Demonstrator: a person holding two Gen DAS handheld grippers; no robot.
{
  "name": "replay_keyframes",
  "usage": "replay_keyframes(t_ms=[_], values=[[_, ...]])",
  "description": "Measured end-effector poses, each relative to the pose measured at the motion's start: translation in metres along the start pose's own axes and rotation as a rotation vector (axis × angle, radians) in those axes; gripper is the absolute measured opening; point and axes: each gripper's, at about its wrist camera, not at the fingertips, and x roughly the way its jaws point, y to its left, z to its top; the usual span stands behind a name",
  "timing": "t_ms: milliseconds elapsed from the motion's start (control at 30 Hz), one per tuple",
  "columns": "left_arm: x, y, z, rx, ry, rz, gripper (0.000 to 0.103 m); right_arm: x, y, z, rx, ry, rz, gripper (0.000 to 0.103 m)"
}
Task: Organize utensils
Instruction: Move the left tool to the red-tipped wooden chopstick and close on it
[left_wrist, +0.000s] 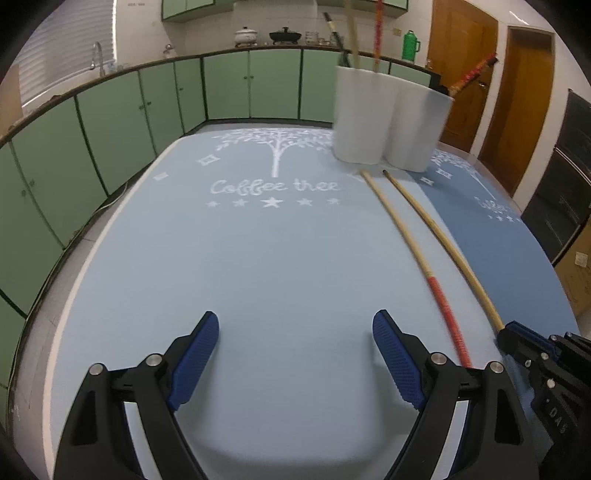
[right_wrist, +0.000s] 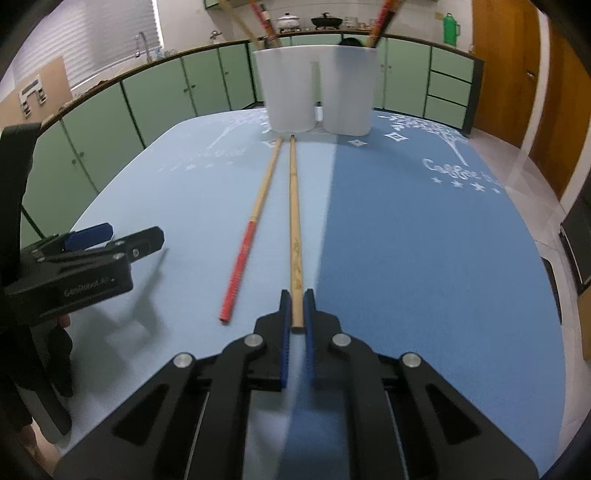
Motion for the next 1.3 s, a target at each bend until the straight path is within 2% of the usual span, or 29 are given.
replay_keyframes(t_ms=[267,500,667,867,933,1067,1300], values=[[0.000,-0.030,-0.003,0.008,0.021,-0.064,0.084,-0.009,-0.054,-0.007,0.106,-0.002,-0.076,0.006],[0.000,-0.054,-0.002,0.016,0.027,-0.088,0.084,0.004,-0.067,0.003,0.103,-0.009,-0.094,0.006],[0.005,-0.068,-0.006,0.041,0.039,-0.070,0.084,0.005,-0.072,0.004,0.118,-0.010,-0.074,0.007],[0.007,-0.070,-0.007,0.054,0.033,-0.055,0.082,0.003,-0.082,0.004,0.137,-0.003,0.002,0.008],[0.006,-0.069,-0.008,0.051,0.031,-0.050,0.080,0.001,-0.082,0.003,0.132,-0.005,0.013,0.010],[0.001,-0.067,-0.013,0.055,0.027,-0.051,0.079,-0.006,-0.079,-0.003,0.109,-0.014,0.027,0.027],[0.002,-0.072,-0.015,0.064,0.030,-0.029,0.078,-0.010,-0.082,-0.008,0.115,-0.013,0.031,0.025]])
